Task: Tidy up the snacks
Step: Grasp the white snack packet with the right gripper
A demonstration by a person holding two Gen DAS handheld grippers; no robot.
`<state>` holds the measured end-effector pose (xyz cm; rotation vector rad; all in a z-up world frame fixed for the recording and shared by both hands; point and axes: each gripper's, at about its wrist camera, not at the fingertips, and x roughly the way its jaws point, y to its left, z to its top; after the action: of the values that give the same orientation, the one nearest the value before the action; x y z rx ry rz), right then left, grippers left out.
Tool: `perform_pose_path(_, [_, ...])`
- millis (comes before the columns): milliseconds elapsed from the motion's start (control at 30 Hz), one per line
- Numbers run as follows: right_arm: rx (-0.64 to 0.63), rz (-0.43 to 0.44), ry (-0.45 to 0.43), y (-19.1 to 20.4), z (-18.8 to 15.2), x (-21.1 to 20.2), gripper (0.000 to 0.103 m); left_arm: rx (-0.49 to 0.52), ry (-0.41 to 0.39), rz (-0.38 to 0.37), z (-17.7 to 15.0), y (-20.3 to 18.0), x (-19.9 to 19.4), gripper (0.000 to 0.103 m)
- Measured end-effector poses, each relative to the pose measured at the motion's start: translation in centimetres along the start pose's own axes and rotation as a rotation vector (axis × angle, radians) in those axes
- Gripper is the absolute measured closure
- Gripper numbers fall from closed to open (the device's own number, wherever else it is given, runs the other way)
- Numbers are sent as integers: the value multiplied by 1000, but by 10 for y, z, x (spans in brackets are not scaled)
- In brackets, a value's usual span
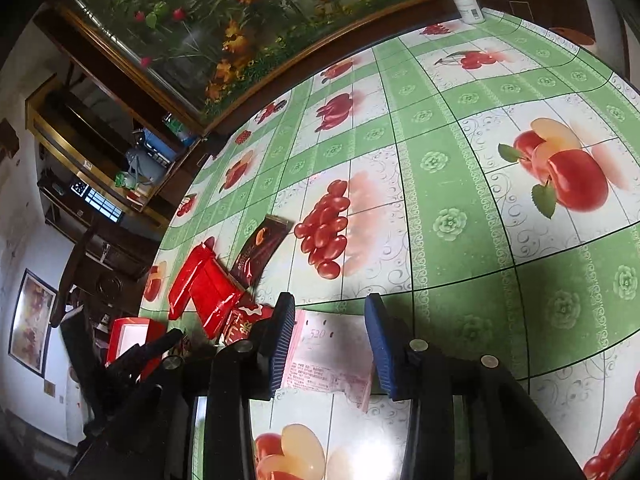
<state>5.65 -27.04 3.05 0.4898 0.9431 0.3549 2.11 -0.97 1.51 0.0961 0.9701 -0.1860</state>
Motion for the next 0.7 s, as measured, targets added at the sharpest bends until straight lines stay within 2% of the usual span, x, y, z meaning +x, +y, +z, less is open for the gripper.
perform_pose_path(200, [-8,18,27,2,-2,5,59,126,17,-92,-30,-31,-24,20])
perform_pose_path(267, [-15,2,44,3,-4,7,58,112,8,-126,-35,-30,-34,20])
perform_pose_path(367, [-21,-12,38,5,-5,9,58,34,-48,-158,-39,-12,-59,20])
perform_pose_path(533, [-77,-90,-9,13,-9,15,58,-50,-89,-117,-50,16,-80,19])
perform_pose_path(633, [-146,-144,-36,22,-13,20,59,-100,-55,-66,-54,31,-77,19])
perform_pose_path(700, [-182,-171,-37,27,-17,22,59,-118,-36,-57,-58,38,-74,19])
